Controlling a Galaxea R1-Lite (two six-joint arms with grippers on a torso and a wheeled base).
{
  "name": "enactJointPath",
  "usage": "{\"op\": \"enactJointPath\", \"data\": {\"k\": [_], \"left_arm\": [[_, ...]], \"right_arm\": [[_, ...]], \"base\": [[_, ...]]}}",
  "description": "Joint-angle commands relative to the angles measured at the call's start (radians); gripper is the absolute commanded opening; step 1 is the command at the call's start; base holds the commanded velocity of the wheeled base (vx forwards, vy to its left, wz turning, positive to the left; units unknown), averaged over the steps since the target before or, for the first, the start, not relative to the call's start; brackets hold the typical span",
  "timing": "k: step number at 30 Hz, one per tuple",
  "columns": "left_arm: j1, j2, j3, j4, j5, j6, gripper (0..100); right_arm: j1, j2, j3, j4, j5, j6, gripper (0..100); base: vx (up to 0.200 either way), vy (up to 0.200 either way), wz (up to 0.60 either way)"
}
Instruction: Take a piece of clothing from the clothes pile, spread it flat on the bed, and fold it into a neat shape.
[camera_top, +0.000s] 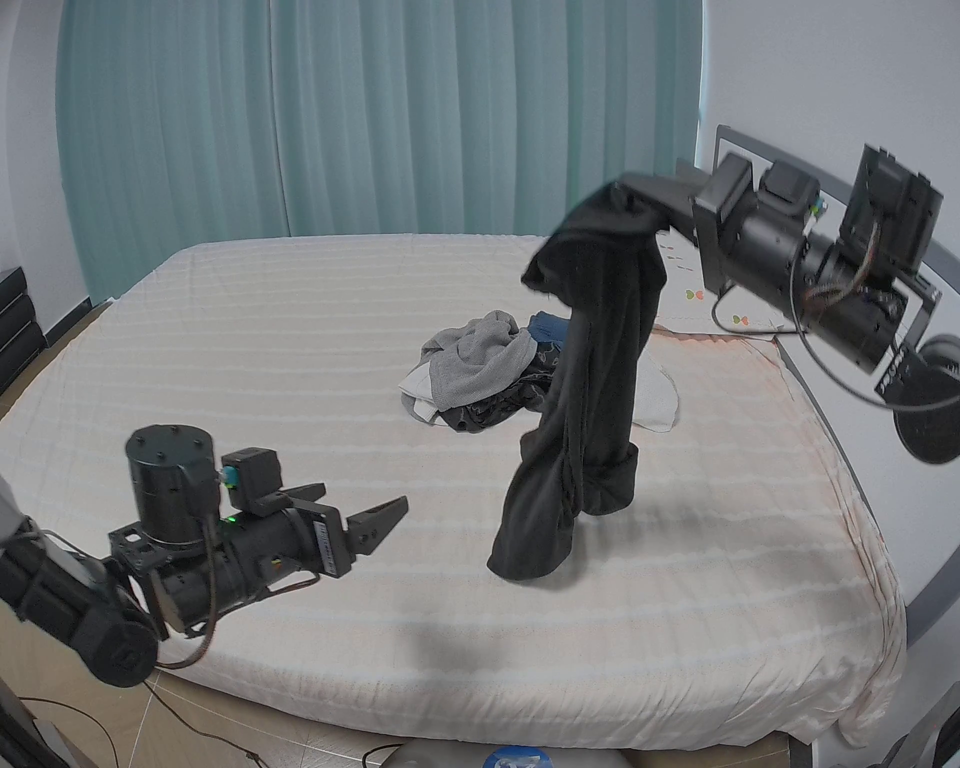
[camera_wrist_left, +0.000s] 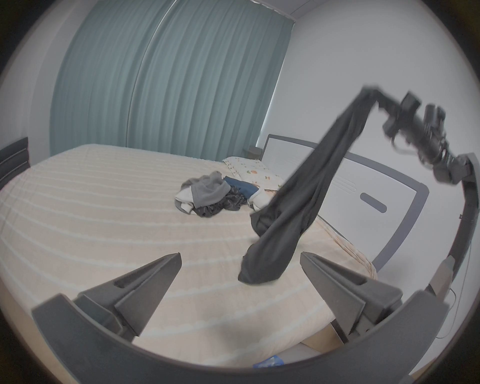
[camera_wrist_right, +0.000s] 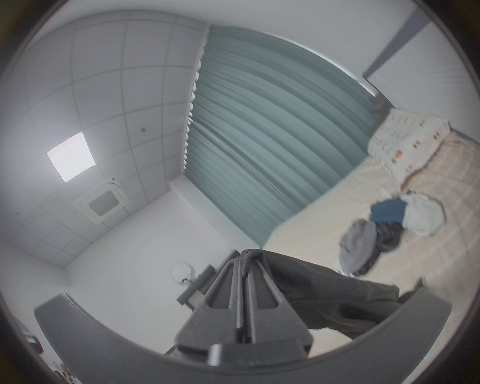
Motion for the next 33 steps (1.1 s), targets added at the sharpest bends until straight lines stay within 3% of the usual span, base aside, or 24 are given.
{"op": "enactJointPath", "data": {"k": [1,3,5,9,18,24,33], "left_arm": [[-0.127,0.328,-0.080,-0.204,0.109,-0.110,100],[-0.127,0.331,-0.094,-0.204,0.112,-0.150,100],[-0.127,0.336,-0.103,-0.204,0.112,-0.170,100],[-0.127,0.340,-0.111,-0.213,0.112,-0.192,100],[-0.178,0.340,-0.183,-0.213,0.113,-0.274,100],[-0.233,0.342,-0.218,-0.213,0.115,-0.280,100],[-0.239,0.449,-0.309,-0.213,0.138,-0.280,100]], "right_arm": [[0.036,0.170,-0.423,-0.002,-0.145,-0.034,0],[0.031,0.235,-0.489,-0.002,-0.233,-0.061,0],[0.029,0.262,-0.471,-0.004,-0.263,-0.074,0],[0.029,0.248,-0.344,-0.002,-0.257,-0.081,0],[0.034,0.195,-0.087,-0.002,-0.164,-0.090,0],[0.033,0.201,-0.031,-0.004,-0.159,-0.089,0],[0.063,0.147,-0.015,-0.004,-0.164,-0.086,0]], "base": [[0.000,0.000,0.00],[0.000,0.000,0.00],[0.000,0.000,0.00],[0.000,0.000,0.00],[0.000,0.000,0.00],[0.000,0.000,0.00],[0.000,0.000,0.00]]}}
